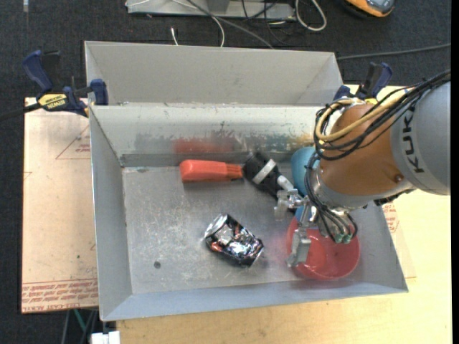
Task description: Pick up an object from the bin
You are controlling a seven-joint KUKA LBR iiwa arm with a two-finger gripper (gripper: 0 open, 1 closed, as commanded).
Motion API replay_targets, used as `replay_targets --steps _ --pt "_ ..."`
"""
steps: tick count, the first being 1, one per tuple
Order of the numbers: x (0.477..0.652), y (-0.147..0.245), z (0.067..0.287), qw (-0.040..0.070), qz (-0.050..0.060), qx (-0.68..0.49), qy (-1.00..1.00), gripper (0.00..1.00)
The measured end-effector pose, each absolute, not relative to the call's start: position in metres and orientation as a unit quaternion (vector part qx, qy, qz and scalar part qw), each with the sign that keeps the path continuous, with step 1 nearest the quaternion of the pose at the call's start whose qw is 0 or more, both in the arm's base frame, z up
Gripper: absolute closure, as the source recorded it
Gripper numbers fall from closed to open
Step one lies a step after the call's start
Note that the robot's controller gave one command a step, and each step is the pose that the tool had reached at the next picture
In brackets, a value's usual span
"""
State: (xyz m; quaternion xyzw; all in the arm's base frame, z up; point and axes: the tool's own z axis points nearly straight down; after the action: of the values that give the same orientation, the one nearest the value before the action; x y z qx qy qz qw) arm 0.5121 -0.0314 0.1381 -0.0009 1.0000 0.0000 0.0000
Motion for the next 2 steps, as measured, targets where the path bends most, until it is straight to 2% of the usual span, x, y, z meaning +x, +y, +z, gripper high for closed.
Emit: replay_targets --steps 1,2 --pt "0.512 -0.031 0.138 0.0 0.0 -0.001 1.0 0.0" --pt "0.488 -0.036 0.084 0.002 0.0 -0.058 0.998 0.0"
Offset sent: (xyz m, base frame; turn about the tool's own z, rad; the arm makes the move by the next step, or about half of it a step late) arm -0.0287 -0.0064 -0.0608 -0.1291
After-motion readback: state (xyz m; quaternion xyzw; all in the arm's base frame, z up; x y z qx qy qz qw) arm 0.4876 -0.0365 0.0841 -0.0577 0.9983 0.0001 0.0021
